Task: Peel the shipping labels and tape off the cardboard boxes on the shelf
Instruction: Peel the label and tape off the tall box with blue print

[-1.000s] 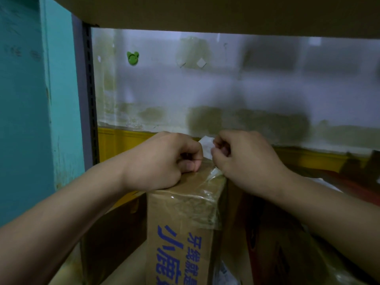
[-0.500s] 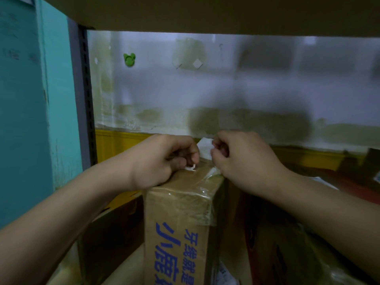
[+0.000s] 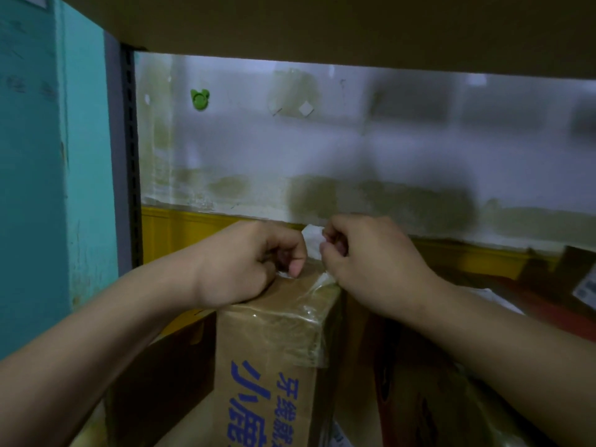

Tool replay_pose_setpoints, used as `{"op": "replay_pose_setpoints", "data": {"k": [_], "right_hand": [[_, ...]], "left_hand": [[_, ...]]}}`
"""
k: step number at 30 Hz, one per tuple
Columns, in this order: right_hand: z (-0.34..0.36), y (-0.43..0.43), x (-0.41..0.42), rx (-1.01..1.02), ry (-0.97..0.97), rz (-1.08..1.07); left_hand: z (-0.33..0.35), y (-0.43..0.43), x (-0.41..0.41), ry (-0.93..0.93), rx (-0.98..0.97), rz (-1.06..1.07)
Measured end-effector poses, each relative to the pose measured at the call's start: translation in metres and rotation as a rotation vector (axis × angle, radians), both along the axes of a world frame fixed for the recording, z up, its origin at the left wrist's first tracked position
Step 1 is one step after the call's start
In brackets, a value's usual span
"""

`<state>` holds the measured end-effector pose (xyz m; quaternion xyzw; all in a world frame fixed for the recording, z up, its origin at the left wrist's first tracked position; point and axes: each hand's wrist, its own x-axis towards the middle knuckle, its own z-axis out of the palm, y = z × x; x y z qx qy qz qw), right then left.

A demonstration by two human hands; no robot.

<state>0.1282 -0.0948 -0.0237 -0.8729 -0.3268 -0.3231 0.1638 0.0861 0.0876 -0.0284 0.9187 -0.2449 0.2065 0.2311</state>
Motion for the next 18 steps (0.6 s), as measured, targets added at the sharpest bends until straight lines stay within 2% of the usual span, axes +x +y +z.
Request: {"op": "replay_pose_setpoints", "data": {"k": [8, 13, 18], "right_hand": [[-0.0016, 0.0019, 0.0016, 0.004, -0.014, 0.017], [-0.0011, -0.0007, 0.0012, 0.0, -0.02, 0.004], [-0.002, -0.0001, -0.0015, -0.001, -0.016, 0.009]], "left_hand": [[-0.002, 0.0003, 0.0032, -0.02, -0.048, 0.001], [-0.0033, 0.0007, 0.0073, -0.02, 0.002, -0.004], [-0.0069, 0.0086, 0.0021, -0.047, -0.077, -0.005]]}}
